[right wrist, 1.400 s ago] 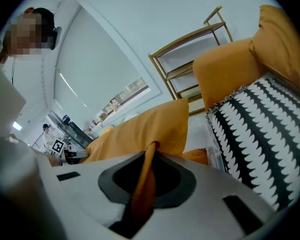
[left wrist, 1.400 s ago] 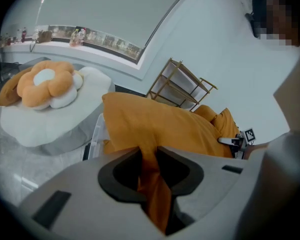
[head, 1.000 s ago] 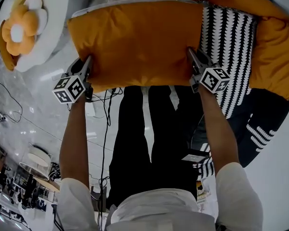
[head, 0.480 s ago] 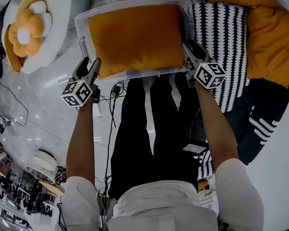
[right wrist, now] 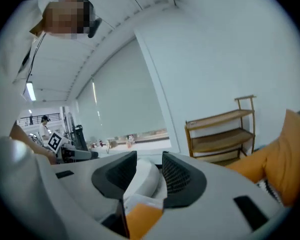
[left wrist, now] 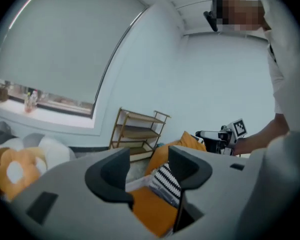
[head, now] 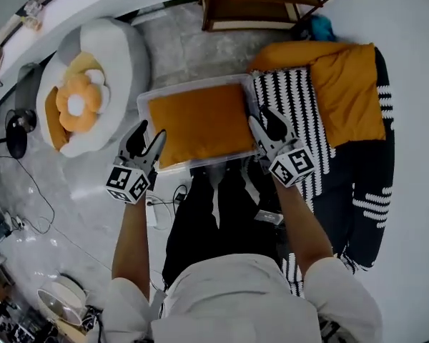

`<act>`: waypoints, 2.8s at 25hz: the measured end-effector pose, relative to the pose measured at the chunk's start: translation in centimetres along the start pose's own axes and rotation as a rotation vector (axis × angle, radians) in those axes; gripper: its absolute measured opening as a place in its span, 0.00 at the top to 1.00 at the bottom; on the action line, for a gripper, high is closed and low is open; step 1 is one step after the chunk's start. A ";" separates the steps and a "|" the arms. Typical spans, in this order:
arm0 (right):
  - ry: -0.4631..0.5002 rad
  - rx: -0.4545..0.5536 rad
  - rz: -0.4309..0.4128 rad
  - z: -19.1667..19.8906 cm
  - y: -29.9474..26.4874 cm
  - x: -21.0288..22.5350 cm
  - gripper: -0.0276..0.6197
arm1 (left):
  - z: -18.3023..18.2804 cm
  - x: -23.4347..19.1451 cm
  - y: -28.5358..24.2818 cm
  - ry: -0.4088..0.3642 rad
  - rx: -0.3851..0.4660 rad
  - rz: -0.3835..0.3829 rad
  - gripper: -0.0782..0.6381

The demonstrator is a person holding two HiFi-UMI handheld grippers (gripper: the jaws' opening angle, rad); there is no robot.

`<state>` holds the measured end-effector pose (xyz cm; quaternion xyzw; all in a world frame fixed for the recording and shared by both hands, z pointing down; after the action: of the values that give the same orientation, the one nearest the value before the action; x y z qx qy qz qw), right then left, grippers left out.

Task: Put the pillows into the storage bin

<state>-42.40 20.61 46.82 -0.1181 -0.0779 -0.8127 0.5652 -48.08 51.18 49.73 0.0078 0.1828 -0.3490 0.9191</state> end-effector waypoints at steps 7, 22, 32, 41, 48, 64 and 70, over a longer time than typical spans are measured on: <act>0.216 0.253 0.051 -18.6 4.2 -5.2 0.67 | -17.0 5.5 0.4 -0.115 0.229 0.154 0.55; 0.475 0.437 0.561 -32.9 30.0 -5.0 0.66 | -27.7 24.2 -5.2 -0.197 0.374 0.558 0.56; 0.431 0.456 0.779 -29.2 50.6 -8.6 0.69 | -22.7 41.2 -4.0 -0.091 0.289 0.716 0.60; 0.354 0.533 0.833 -26.2 60.7 -10.4 0.72 | -17.9 50.6 -1.0 -0.099 0.225 0.801 0.60; 0.292 0.564 0.869 -24.7 63.4 -10.0 0.73 | -16.5 53.3 -1.2 -0.104 0.186 0.844 0.60; 0.289 0.493 0.852 -27.0 54.5 2.1 0.73 | -15.0 49.8 -16.1 -0.029 0.115 0.851 0.60; 0.298 0.440 0.871 -28.4 49.0 9.0 0.72 | -16.2 46.4 -23.3 -0.037 0.092 0.824 0.60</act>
<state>-2.40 -12.00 21.70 0.0994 -0.1093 -0.4741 0.8680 -36.48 6.23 21.42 0.1152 0.1321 0.0400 0.9837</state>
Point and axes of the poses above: the fingertips, and each gripper's own axes: y backward along the fingers, x to its right, z out of its underside, the point moved 4 cm from there along y, backward along the fingers, and after that the axes turned 13 degrees about x, right-handed, at the moved point
